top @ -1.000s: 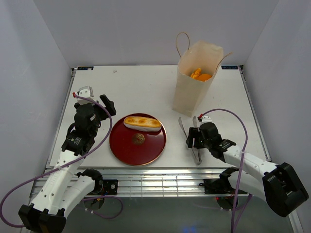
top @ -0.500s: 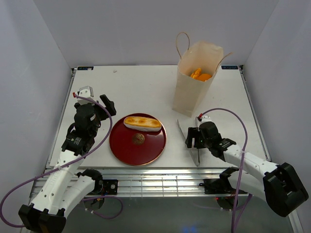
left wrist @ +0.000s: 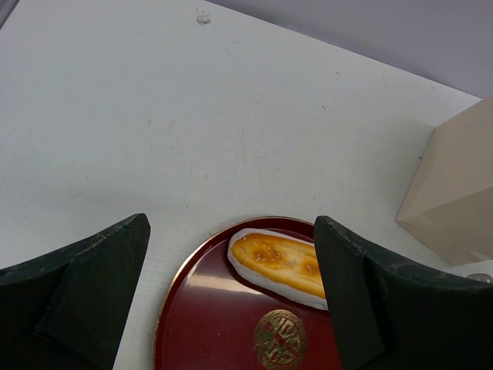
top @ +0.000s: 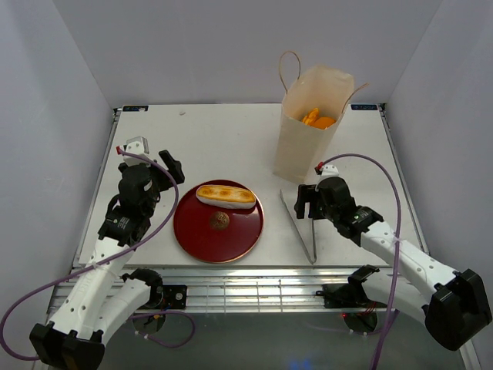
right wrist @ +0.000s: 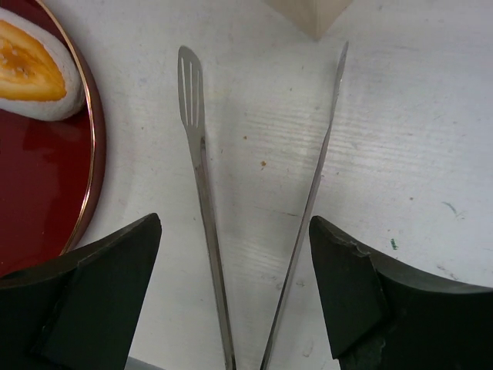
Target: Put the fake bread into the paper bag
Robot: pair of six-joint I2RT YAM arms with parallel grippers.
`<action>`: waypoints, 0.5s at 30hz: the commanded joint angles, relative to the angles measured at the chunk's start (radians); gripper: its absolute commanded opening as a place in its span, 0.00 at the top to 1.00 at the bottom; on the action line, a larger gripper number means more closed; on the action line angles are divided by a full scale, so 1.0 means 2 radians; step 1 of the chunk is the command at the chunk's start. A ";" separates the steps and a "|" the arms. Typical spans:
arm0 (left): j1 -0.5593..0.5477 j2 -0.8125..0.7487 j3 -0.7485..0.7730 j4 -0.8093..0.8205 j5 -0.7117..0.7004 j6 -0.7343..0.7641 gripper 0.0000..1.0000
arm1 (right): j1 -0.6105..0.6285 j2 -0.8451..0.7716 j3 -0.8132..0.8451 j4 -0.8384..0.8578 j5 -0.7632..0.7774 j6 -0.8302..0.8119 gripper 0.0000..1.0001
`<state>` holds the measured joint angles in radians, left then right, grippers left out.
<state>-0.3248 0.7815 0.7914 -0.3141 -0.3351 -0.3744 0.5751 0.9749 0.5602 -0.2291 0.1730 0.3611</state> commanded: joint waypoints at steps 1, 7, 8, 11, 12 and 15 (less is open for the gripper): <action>-0.002 0.004 -0.003 0.000 0.002 0.002 0.02 | -0.002 -0.009 0.056 -0.033 0.059 -0.021 0.16; -0.002 0.000 -0.007 0.006 0.008 0.002 0.02 | -0.001 -0.025 0.109 -0.031 0.095 -0.010 0.14; -0.002 0.000 -0.007 0.006 0.007 0.002 0.02 | -0.002 -0.029 0.113 -0.027 0.096 -0.007 0.13; -0.002 0.007 -0.006 0.006 0.006 0.002 0.02 | -0.001 -0.036 0.126 -0.020 0.108 -0.001 0.13; -0.002 0.007 -0.006 0.006 0.008 0.002 0.02 | -0.002 -0.037 0.129 -0.022 0.114 0.003 0.12; -0.002 0.010 -0.007 0.006 0.009 0.002 0.02 | -0.002 -0.038 0.140 -0.029 0.139 0.007 0.12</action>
<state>-0.3248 0.7982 0.7815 -0.3107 -0.3286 -0.3744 0.5751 0.9104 0.7895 -0.2905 0.3748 0.3580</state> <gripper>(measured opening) 0.978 0.875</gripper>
